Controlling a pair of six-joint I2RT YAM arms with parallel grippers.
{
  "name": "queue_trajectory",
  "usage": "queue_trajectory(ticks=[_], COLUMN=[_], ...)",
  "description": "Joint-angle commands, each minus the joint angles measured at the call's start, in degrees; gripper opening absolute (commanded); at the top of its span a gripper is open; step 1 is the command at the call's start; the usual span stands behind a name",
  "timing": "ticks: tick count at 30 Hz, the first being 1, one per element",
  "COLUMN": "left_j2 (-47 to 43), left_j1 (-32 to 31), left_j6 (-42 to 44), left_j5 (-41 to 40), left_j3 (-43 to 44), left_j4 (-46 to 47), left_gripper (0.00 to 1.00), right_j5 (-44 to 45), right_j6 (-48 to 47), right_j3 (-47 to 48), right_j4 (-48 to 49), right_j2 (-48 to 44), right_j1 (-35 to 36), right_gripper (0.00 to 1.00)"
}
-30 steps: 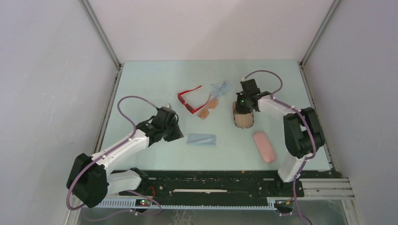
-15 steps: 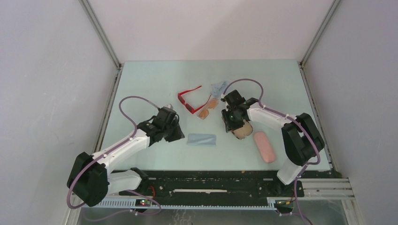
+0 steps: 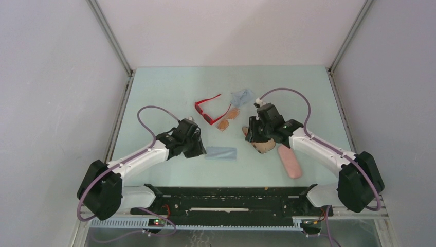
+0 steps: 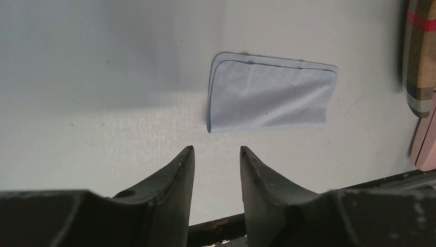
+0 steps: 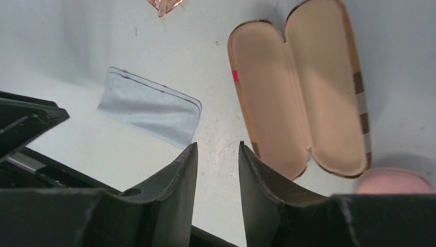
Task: Organize the sunglasses
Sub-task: Pick up the glasses cleaning cloth from the center of the board.
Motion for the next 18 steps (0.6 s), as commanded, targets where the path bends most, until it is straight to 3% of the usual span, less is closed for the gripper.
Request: queue_trajectory(ticks=[1,8,18], left_j2=[1.1,3.8,10.3], left_j1=[-1.1,-1.4,-1.3], left_j6=[-1.0,-0.1,0.5], left_j5=[0.5,0.2,0.5], left_j3=[0.1,-0.8,-2.3], left_j4=[2.5,5.4,11.1], left_gripper=[0.43,0.44,0.45], right_j5=[-1.6,3.9,9.7], right_j6=[11.2,17.7,24.5], right_j3=[-5.2,-7.9,-9.0], right_j4=[8.8,15.3,16.7], right_j2=[-1.7,2.3,8.8], right_j1=[4.2,14.3,14.7], right_gripper=[0.43,0.43,0.44])
